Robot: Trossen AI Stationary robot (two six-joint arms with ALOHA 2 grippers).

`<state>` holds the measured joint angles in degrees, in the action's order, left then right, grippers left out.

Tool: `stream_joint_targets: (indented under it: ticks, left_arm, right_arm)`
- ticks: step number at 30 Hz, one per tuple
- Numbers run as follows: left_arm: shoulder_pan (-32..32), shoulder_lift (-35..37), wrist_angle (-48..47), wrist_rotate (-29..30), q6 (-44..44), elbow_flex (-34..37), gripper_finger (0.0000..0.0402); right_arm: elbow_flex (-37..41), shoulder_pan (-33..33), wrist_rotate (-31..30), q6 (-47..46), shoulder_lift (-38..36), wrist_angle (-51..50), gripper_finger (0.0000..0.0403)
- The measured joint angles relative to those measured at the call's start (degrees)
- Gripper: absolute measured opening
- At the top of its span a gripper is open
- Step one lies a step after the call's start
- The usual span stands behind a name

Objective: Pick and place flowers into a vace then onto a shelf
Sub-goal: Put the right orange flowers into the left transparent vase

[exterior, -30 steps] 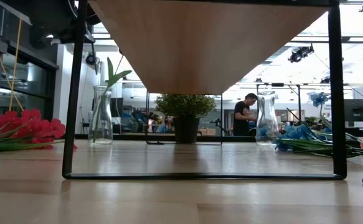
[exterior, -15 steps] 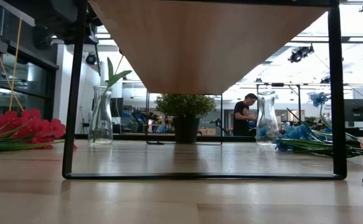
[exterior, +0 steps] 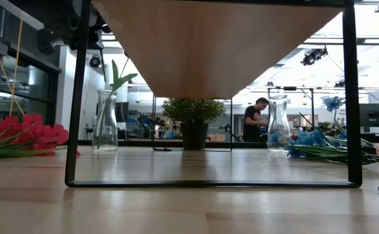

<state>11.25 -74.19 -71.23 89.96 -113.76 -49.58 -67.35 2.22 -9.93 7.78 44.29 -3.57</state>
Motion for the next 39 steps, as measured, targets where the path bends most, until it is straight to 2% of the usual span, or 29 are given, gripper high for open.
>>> stream_joint_targets:
  ticks: [13,26,35,39]
  left_arm:
    - [0.0,-0.1,7.8,0.1,5.9,1.5,0.003]
    - [0.0,0.0,9.2,-2.9,7.7,2.8,0.003]
    - [0.0,0.0,15.2,-6.1,16.8,2.8,0.003]
    - [0.0,0.0,15.4,-7.1,18.0,2.8,0.003]
  right_arm:
    - [0.0,0.0,0.0,0.2,0.0,0.0,0.0236]
    - [0.0,0.0,0.0,0.2,0.0,0.0,0.0236]
    - [0.0,0.0,0.0,0.2,0.0,0.0,0.0236]
    - [0.0,0.0,0.0,0.1,0.0,-0.1,0.0236]
